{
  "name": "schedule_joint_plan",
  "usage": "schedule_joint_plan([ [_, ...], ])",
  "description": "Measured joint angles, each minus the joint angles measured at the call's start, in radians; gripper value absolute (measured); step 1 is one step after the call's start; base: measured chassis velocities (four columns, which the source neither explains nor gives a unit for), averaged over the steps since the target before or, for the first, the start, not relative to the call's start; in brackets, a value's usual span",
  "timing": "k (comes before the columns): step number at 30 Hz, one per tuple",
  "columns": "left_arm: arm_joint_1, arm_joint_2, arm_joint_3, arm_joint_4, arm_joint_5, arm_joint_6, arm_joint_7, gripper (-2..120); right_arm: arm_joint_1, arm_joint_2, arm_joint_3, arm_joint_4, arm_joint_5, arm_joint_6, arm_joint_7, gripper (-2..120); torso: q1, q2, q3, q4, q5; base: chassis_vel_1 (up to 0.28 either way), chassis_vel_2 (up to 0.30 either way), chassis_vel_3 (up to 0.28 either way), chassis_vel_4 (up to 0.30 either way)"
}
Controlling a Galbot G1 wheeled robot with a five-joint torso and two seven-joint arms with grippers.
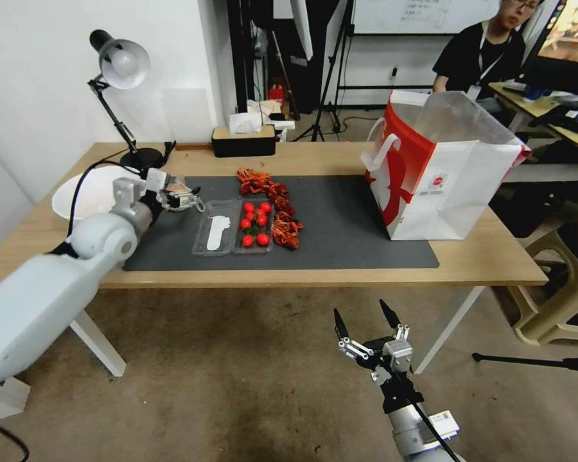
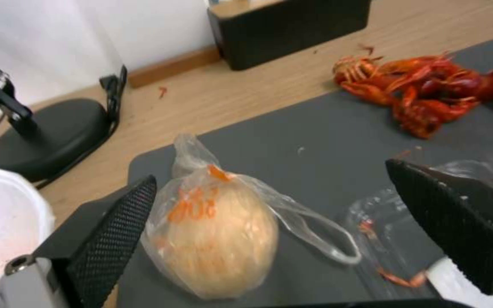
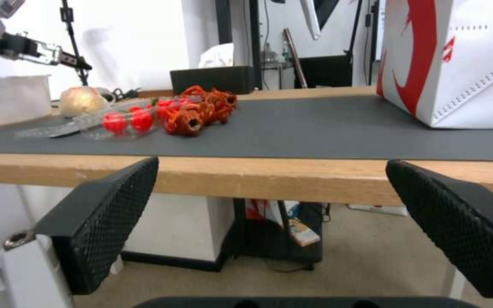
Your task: Pick up the trash from the table and place it into the takeout bag.
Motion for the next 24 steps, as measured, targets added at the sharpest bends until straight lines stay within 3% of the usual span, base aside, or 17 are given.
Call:
schedule_joint_plan([
  [3,-0.132,-0.046,0.063,0.106,-0.019,0.123,0.014,100,-0.002,-0.007,0.012,-0.005,0.005,0.003,0.0,100,0.0,0.0,0.0,0.0001,0.0005,0.0,0.0,0.0,0.0],
  [14,-0.248,-0.107,0.122,0.237,0.004,0.266,0.028,100,0.008,-0.014,0.016,-0.012,0.013,0.007,-0.001,100,0.0,0.0,0.0,0.0003,0.0004,0.0,0.0,0.0,0.0],
  [24,-0.255,-0.125,0.139,0.289,0.007,0.293,0.045,100,0.008,-0.008,0.013,-0.017,0.013,0.009,-0.002,100,0.0,0.0,0.0,0.0001,0.0003,0.0,0.0,0.0,0.0],
])
